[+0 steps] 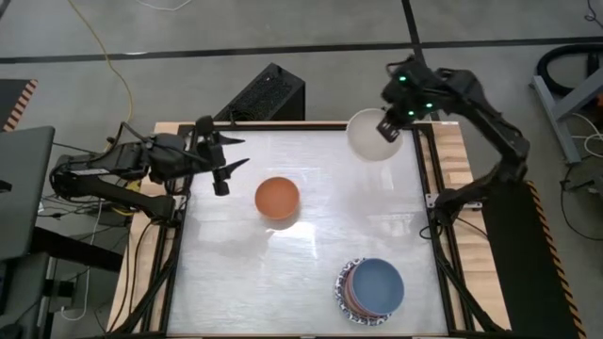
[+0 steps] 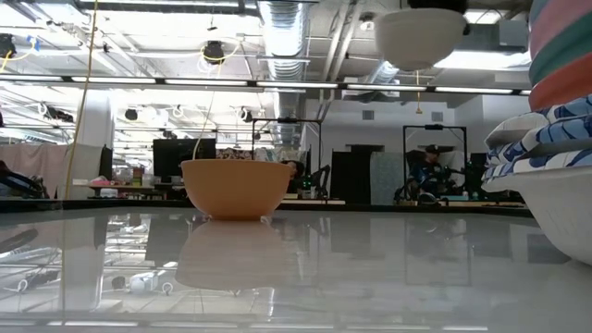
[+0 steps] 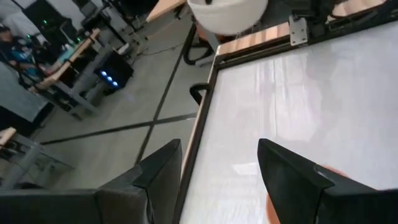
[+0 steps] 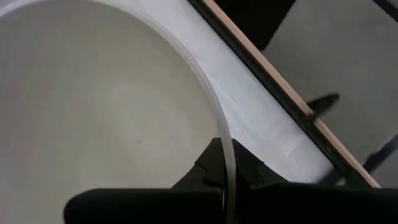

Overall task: Nest bowls inside each other
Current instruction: Stack the white bowl on top of the other blue bowl

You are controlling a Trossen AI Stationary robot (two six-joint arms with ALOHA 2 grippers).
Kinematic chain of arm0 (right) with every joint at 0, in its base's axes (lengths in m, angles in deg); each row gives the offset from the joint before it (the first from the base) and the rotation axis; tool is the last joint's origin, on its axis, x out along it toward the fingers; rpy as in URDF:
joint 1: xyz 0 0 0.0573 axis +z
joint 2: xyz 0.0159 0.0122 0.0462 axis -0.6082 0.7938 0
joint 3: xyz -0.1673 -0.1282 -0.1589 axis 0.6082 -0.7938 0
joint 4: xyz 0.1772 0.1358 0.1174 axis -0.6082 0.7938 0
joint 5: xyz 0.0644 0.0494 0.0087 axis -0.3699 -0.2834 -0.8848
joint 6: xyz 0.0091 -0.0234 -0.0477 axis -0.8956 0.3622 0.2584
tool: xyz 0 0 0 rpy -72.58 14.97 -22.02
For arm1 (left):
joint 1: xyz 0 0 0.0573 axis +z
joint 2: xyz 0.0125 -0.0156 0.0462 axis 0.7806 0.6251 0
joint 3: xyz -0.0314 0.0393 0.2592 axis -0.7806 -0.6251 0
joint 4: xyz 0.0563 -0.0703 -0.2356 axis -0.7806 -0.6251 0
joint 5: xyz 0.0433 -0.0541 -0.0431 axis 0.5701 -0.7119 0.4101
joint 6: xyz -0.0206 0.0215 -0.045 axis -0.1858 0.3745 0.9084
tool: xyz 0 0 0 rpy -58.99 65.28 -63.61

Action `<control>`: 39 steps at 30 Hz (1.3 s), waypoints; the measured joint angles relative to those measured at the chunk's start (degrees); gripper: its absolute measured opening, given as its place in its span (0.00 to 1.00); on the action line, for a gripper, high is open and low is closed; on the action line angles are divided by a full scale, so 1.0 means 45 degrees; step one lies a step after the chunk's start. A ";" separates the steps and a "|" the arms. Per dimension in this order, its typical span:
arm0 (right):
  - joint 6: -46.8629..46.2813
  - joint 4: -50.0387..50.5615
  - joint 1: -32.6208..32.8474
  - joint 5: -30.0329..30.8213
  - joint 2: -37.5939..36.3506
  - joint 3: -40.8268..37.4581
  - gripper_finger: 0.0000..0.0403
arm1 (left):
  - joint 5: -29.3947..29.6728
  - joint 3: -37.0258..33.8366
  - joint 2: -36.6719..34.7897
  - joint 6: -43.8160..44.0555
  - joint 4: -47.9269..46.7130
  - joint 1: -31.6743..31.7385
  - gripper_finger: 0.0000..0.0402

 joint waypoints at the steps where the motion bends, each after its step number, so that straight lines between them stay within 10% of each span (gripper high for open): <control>1: -0.0018 0.0189 -0.0126 0.0140 -0.0144 0.0000 0.04 | -0.0003 0.0000 0.0005 0.0114 -0.0056 0.0000 0.50; 12: -0.0408 0.1465 -0.0675 0.0487 -0.1233 -0.0123 0.04 | 0.0004 0.0000 0.0005 0.0583 -0.0102 0.0000 0.50; 24: -0.2705 0.0862 -0.0565 -0.0443 -0.5050 -0.4753 0.04 | 0.0006 0.0000 0.0005 0.1195 -0.0087 0.0000 0.50; 39: -0.7934 0.0893 0.3489 -0.0451 -0.7743 -0.7288 0.04 | 0.0012 0.0000 0.0005 0.1545 -0.0087 0.0000 0.50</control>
